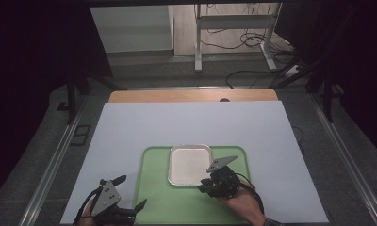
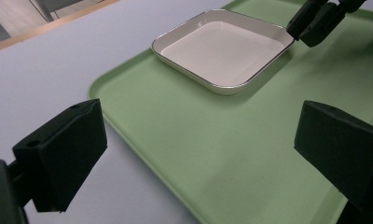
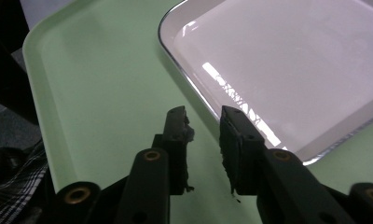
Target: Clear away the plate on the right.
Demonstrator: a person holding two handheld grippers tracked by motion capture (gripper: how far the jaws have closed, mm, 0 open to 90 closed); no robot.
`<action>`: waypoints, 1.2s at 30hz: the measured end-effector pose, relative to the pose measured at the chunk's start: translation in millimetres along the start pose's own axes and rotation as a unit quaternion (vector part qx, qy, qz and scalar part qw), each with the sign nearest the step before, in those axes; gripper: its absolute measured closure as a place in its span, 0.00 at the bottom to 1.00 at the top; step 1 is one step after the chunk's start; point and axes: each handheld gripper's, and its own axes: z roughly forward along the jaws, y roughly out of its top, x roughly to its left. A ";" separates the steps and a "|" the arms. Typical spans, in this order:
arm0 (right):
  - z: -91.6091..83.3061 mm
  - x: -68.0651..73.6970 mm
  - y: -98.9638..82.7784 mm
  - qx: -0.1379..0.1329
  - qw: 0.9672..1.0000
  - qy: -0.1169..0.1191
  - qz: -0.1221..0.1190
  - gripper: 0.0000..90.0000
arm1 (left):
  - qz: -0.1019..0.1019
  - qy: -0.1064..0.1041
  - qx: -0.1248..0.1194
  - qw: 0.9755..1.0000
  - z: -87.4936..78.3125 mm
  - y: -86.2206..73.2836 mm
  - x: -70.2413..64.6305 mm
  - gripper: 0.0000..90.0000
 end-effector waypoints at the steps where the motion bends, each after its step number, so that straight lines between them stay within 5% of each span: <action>1: 0.0 0.0 0.0 0.000 1.000 0.000 0.000 0.77 | 0.000 0.000 0.000 1.000 0.0 0.0 0.0 0.02; 36: -34.8 -16.9 -6.7 -0.061 0.997 -0.031 0.023 0.34 | -0.001 -0.001 -0.001 1.000 -0.3 -0.1 0.2 0.02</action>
